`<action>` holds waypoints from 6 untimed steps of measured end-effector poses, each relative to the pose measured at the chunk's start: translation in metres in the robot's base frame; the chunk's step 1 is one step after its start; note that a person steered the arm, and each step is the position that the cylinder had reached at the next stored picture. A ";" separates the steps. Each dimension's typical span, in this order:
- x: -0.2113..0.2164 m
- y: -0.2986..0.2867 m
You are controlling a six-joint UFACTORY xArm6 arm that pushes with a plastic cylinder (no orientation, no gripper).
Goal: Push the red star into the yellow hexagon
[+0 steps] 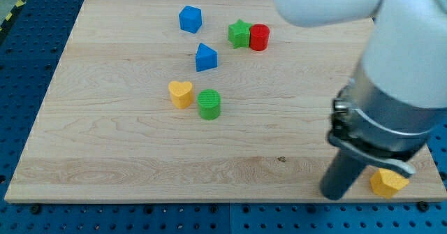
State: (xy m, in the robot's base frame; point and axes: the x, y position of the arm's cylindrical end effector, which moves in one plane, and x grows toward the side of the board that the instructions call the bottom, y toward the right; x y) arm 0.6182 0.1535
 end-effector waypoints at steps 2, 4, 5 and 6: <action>0.000 0.068; -0.005 0.039; -0.021 -0.013; -0.049 -0.051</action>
State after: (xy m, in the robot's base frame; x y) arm 0.5691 0.1025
